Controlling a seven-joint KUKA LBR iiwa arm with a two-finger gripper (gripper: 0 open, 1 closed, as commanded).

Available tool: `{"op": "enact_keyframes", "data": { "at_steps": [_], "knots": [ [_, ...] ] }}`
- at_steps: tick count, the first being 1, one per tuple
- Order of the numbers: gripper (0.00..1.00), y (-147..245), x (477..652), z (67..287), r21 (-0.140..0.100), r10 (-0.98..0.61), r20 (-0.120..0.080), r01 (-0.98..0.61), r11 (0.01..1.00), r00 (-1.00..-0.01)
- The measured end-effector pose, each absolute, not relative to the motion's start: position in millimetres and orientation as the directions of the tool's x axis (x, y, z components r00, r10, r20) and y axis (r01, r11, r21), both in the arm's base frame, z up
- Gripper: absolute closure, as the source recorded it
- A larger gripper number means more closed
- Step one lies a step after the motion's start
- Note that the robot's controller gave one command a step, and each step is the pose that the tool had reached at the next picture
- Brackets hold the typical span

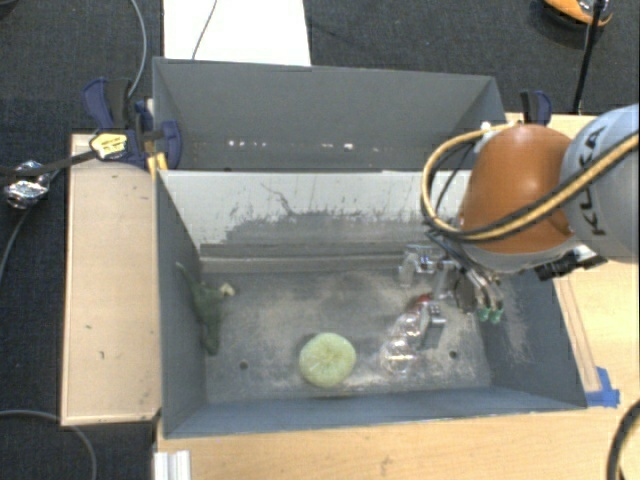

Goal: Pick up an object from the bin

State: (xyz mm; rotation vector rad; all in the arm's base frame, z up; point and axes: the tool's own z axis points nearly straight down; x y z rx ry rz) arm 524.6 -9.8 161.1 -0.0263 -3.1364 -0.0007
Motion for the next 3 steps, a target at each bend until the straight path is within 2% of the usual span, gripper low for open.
{"op": "enact_keyframes", "data": {
  "at_steps": [1, 2, 3],
  "knots": [
    [0.0, -10, 526.0, 165, 0.0, 0.017, -0.003, 0.017, 1.0, -1.0],
    [0.0, -19, 530.0, 146, 0.0, -0.115, -0.007, -0.115, 0.993, -0.993],
    [1.0, -56, 534.7, 79, 0.0, -0.225, -0.005, -0.225, 0.974, -0.974]
  ]
}}
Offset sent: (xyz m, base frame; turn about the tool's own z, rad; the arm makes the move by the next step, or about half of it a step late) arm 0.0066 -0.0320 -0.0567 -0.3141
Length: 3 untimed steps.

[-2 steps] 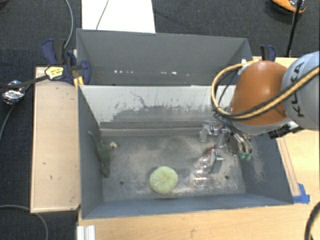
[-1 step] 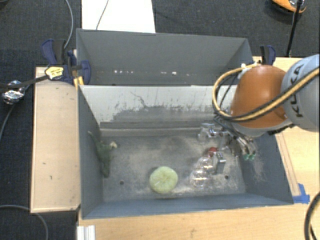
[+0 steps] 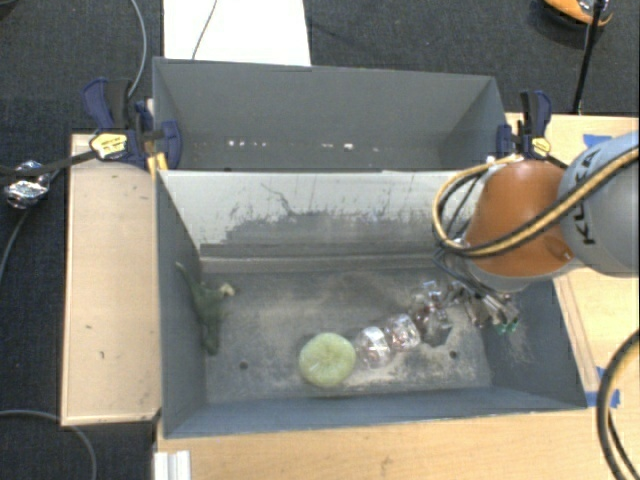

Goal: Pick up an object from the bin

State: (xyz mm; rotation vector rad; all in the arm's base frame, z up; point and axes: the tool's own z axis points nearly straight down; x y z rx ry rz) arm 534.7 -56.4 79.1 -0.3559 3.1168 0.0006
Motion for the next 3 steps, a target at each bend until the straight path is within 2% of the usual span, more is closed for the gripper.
{"op": "enact_keyframes", "data": {
  "at_steps": [1, 2, 3],
  "knots": [
    [1.0, -56, 534.7, 79, 0.0, -0.225, -0.005, -0.225, 0.974, -0.974],
    [1.0, -54, 557.2, 192, 0.0, -0.257, -0.007, -0.257, 0.966, -0.966],
    [1.0, -54, 557.2, 192, 0.0, -0.256, -0.007, -0.256, 0.967, -0.967]
  ]
}}
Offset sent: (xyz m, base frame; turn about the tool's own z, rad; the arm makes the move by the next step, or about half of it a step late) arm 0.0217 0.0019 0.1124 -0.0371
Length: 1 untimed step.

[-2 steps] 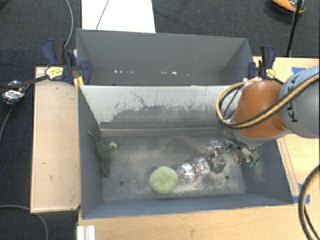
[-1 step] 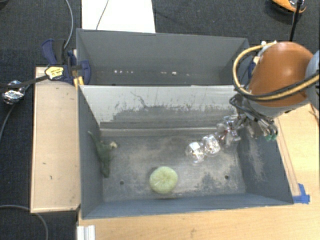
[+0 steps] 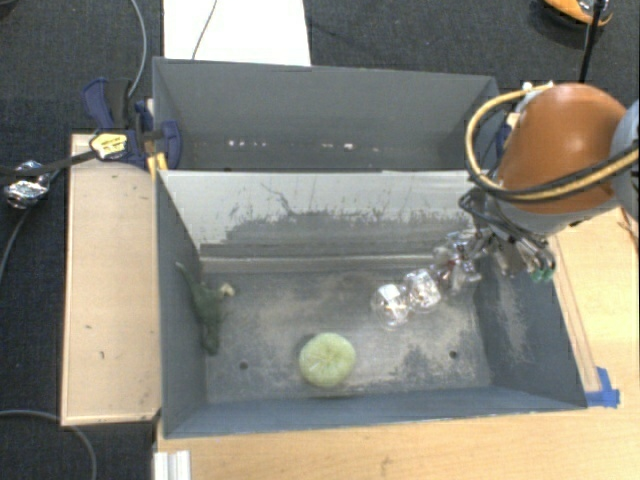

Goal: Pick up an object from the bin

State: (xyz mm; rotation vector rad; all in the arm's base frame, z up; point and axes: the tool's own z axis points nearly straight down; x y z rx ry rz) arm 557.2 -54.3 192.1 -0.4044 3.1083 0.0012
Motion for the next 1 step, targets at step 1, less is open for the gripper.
{"op": "enact_keyframes", "data": {
  "at_steps": [1],
  "knots": [
    [1.0, -44.8, 557.9, 238.9, 0.002, -0.258, -0.003, -0.258, 0.966, -0.966]
  ]
}}
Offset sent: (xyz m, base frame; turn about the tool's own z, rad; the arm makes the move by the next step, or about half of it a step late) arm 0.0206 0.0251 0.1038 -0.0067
